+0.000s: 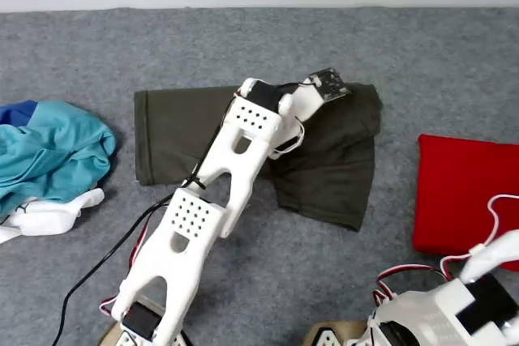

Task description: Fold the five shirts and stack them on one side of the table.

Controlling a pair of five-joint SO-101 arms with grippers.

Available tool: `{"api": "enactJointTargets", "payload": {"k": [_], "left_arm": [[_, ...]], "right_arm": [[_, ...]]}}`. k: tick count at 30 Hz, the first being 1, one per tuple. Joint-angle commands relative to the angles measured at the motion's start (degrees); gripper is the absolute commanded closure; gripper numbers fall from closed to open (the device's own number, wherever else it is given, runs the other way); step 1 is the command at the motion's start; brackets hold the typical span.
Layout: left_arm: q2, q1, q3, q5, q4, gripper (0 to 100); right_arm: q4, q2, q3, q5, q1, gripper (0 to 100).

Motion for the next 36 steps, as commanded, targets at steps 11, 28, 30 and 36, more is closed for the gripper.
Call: {"api": "enactJointTargets", "payload": {"k": [11, 28, 30, 36], "left_arm": [[-10.73, 12.31, -10.42, -0.35, 4.66, 86], [-18.99, 23.21, 20.09, 1.85, 3.16, 77], [-18.99, 22.86, 22.02, 1.76, 1.23, 78], [-18.99, 21.54, 30.55, 1.93, -8.62, 80]], "right_arm": [[2.33, -3.65, -0.26, -0.35, 0.31, 98.8], [2.33, -3.12, -0.26, -0.18, 0.22, 98.8], [2.33, -3.12, -0.26, -0.35, 0.22, 98.8], [2.33, -3.12, -0.26, -0.35, 0.22, 98.8]]}}
